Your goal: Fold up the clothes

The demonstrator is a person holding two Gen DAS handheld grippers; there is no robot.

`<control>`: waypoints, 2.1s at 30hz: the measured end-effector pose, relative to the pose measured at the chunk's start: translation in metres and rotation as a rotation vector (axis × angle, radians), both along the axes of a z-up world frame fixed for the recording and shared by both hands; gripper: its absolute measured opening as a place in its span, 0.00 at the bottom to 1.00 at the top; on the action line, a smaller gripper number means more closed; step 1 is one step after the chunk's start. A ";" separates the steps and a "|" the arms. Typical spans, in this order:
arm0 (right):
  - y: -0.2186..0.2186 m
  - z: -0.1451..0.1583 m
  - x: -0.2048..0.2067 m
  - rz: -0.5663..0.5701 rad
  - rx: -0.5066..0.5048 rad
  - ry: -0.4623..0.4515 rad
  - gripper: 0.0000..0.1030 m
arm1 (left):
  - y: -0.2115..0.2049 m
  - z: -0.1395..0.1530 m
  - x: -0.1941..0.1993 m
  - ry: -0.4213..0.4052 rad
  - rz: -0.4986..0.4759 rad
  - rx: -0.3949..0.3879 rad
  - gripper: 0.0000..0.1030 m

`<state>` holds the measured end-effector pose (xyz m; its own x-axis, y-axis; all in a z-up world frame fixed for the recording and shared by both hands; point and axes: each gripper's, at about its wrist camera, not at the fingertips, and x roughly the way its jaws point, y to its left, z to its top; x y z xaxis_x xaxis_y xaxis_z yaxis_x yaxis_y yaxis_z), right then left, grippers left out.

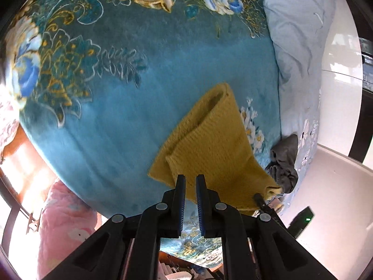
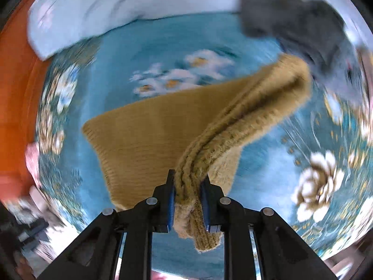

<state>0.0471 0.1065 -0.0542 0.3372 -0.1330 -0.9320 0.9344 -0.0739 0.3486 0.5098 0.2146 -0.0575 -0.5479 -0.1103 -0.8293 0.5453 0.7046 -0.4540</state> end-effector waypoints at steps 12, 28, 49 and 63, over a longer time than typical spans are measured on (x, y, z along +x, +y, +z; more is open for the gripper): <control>0.013 -0.009 0.189 0.424 0.009 0.119 0.19 | -0.007 -0.047 0.059 0.076 0.015 0.090 0.13; 0.034 -0.013 0.190 0.394 0.053 -0.012 0.28 | -0.052 -0.068 0.032 0.070 -0.108 0.092 0.33; 0.118 -0.057 -0.001 -0.070 0.221 -0.015 0.38 | -0.095 -0.143 -0.095 -0.136 -0.600 0.075 0.53; 0.103 -0.105 0.002 -0.210 0.266 -0.225 0.46 | -0.053 -0.129 -0.069 -0.180 -0.586 0.102 0.15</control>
